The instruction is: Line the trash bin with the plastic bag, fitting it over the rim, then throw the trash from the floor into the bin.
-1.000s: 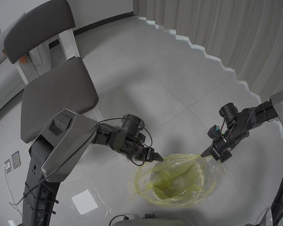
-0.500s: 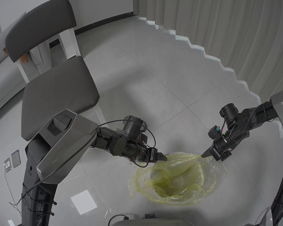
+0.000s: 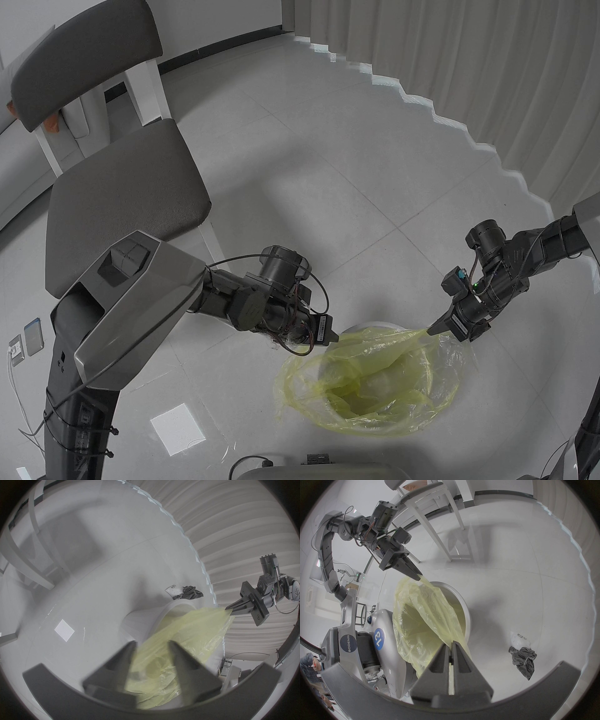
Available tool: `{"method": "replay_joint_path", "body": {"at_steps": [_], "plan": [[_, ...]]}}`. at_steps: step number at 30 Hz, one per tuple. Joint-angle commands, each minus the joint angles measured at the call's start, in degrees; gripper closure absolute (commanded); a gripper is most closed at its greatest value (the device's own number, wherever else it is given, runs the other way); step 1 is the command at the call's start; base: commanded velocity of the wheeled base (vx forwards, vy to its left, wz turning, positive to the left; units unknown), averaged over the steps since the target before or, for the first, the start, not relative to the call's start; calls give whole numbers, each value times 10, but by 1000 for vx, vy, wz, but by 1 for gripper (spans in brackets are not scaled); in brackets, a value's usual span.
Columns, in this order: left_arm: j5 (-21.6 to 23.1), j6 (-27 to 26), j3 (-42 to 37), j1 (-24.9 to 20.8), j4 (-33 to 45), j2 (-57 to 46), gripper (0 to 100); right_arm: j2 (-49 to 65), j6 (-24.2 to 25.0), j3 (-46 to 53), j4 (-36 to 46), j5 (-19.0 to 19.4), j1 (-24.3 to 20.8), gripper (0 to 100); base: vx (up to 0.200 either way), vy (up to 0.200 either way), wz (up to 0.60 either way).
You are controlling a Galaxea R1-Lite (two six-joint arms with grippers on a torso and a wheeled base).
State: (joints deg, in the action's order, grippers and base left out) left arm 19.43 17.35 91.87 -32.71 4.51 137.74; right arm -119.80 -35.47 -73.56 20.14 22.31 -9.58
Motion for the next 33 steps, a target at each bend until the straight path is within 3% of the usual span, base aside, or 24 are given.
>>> {"method": "replay_joint_path", "body": {"at_steps": [1,33], "plan": [[0,-2,3,5,0,-3,100,-1,0,-1,0,0,-1,100,0,0,0],[-8,1,61,27,2,16,100,-54,1,-56,-10,0,26,100,0,0,0]]}}
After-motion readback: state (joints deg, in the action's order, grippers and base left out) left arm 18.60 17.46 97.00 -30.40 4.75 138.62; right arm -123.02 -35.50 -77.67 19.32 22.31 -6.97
